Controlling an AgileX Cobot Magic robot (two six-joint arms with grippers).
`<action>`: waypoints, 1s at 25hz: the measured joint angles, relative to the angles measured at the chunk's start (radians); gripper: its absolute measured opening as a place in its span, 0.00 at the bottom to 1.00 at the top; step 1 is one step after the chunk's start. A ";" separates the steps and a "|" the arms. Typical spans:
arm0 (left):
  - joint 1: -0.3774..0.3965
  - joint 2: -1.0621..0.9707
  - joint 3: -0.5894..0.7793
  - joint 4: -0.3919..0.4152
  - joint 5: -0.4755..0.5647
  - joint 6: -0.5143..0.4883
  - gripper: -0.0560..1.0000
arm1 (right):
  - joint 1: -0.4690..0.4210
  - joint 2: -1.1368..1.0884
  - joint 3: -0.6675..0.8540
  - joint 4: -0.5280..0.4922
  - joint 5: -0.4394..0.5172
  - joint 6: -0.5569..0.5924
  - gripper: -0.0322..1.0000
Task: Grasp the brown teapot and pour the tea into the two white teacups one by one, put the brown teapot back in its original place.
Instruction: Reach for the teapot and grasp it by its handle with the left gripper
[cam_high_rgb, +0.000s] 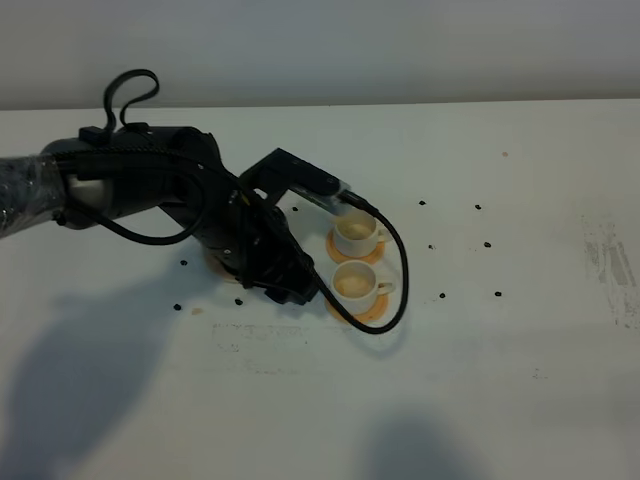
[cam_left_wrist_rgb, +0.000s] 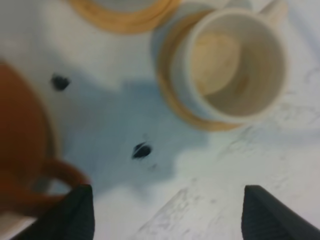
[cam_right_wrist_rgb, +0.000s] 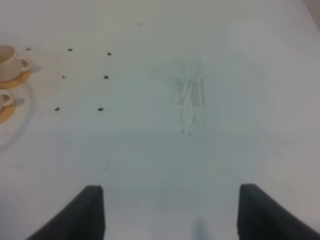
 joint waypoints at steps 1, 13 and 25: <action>0.000 0.000 0.000 0.001 0.005 -0.005 0.62 | 0.000 0.000 0.000 0.000 0.000 0.000 0.56; 0.008 0.000 0.000 0.027 0.037 -0.011 0.62 | 0.000 0.000 0.000 0.000 0.000 0.000 0.56; 0.004 -0.026 0.000 -0.036 0.044 0.075 0.62 | 0.000 0.000 0.000 0.000 0.000 0.000 0.56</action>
